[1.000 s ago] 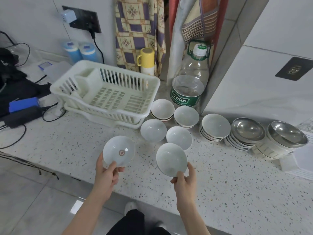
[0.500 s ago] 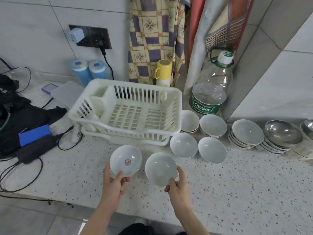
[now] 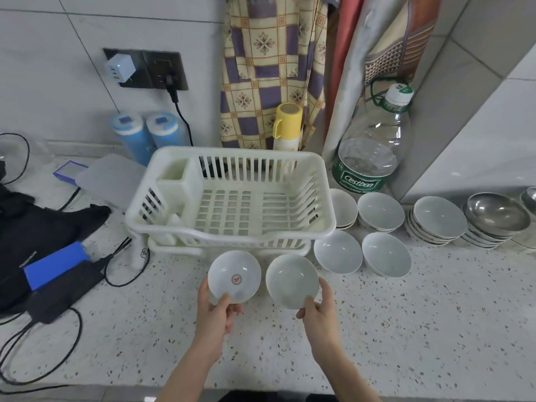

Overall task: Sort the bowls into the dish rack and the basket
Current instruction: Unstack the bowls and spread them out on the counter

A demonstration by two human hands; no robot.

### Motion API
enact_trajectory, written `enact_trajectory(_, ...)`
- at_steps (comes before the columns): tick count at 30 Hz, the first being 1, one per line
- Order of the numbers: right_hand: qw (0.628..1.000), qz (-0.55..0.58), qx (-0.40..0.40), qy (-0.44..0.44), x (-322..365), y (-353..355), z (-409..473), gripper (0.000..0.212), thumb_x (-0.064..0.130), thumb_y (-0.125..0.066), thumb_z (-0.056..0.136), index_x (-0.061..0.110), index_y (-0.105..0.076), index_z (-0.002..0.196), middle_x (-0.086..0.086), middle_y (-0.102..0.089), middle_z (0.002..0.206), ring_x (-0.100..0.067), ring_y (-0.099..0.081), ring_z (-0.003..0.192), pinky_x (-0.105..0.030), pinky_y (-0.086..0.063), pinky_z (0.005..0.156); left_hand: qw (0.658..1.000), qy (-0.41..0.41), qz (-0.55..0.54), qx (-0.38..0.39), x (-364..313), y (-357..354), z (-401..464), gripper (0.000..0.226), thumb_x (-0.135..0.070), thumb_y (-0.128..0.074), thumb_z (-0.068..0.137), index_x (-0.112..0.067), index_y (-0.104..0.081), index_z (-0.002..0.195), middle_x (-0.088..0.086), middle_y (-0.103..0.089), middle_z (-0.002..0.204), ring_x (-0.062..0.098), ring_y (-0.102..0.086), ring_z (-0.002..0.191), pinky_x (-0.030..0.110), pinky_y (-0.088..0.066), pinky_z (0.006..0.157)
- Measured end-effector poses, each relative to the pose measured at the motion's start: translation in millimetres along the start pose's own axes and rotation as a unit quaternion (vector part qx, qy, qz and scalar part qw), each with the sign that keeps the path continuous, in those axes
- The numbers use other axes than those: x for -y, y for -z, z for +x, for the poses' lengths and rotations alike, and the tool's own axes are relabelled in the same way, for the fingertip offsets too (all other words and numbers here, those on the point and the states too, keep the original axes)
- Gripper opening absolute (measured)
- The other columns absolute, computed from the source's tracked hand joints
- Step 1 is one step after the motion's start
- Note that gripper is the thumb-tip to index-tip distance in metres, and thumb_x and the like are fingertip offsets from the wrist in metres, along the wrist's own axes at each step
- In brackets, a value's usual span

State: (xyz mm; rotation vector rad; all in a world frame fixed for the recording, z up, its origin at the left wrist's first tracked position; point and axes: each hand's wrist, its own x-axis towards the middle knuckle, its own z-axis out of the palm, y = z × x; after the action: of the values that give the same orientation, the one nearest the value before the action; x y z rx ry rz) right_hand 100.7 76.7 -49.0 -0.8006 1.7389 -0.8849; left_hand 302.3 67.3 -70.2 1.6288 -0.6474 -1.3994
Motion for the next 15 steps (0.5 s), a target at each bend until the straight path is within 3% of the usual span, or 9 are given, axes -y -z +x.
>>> enact_trajectory(15,0.998,0.037,-0.025,-0.038,-6.8,-14.6,7.8,0.053,0.011,-0.04,0.098,0.039,-0.033,0.142,-0.012,-0.064,0.074,-0.014,-0.059,0.068,-0.026,-0.047,0.057,0.999,0.0,0.015,0.035,-4.7,1.2,11.5,0.05,-0.018,-0.047,0.104,-0.055,-0.032,0.135,0.009,-0.069,0.065,0.01,-0.036,0.039,0.022,-0.027,0.037)
